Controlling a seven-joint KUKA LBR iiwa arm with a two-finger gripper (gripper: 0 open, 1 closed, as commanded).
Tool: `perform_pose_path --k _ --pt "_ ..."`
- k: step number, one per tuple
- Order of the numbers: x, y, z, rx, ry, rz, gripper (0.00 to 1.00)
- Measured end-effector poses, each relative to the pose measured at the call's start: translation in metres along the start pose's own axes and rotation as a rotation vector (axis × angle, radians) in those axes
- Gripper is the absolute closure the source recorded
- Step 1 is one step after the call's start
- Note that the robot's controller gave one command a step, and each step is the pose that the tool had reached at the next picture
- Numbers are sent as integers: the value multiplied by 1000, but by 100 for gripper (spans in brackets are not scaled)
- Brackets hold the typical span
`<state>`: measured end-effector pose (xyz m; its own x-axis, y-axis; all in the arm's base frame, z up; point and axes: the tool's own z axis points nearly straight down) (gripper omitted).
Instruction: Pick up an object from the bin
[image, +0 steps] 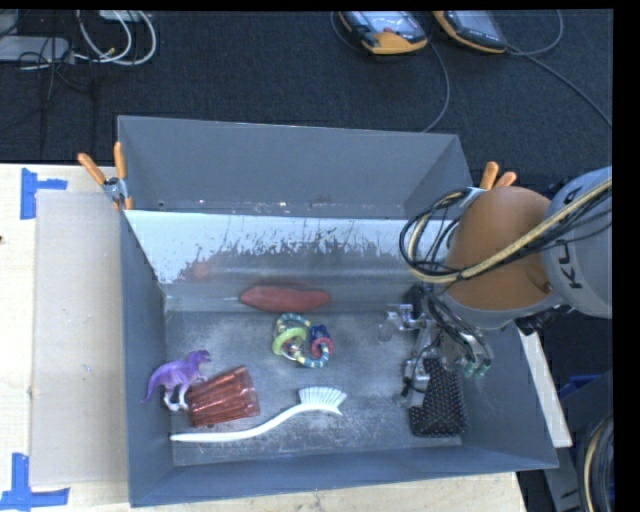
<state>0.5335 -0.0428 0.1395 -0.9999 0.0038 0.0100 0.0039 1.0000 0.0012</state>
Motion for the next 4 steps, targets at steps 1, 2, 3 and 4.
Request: perform_pose_path --k 1,2,3,4 --pt "-2 0 -4 1 -8 -1 0" --pt "24 47 32 1 -6 55 0" --pt "10 69 64 -3 -5 44 0" --pt "30 106 68 1 -3 67 100"
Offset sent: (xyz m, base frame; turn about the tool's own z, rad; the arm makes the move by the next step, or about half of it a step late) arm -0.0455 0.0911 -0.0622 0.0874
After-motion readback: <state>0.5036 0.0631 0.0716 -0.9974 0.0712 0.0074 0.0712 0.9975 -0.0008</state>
